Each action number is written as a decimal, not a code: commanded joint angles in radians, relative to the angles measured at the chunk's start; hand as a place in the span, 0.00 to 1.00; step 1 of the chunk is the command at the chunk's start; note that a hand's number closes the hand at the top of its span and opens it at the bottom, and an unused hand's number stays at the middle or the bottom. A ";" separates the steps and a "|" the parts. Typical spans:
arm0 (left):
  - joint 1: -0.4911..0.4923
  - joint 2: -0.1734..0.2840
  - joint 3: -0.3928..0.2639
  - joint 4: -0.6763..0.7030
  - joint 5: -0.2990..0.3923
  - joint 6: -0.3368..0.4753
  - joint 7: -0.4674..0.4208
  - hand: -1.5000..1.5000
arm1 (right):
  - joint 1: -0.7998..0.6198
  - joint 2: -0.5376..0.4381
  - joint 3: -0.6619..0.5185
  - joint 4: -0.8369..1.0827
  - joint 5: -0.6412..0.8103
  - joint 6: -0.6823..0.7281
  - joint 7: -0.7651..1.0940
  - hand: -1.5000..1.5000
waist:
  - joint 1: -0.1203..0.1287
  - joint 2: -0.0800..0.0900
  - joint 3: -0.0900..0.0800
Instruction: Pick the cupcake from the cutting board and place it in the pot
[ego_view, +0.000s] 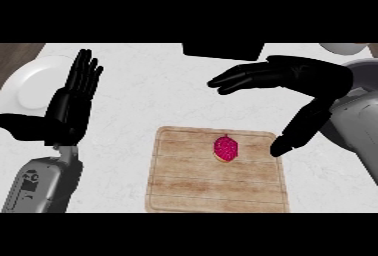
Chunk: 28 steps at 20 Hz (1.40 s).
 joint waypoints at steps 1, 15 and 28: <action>-0.027 0.003 0.018 0.022 0.004 0.008 0.015 0.50 | -0.055 -0.054 0.120 -0.003 0.182 0.099 -0.201 0.00 | -0.018 -0.006 -0.002; -0.021 0.024 0.048 0.036 0.002 0.003 0.035 0.50 | -0.153 -0.024 0.465 0.373 0.519 -0.243 -0.523 0.00 | -0.058 -0.022 -0.005; -0.015 0.022 0.094 0.089 0.003 -0.007 -0.009 0.50 | -0.177 0.133 0.540 0.553 0.573 -0.380 -0.641 0.00 | -0.099 -0.035 -0.006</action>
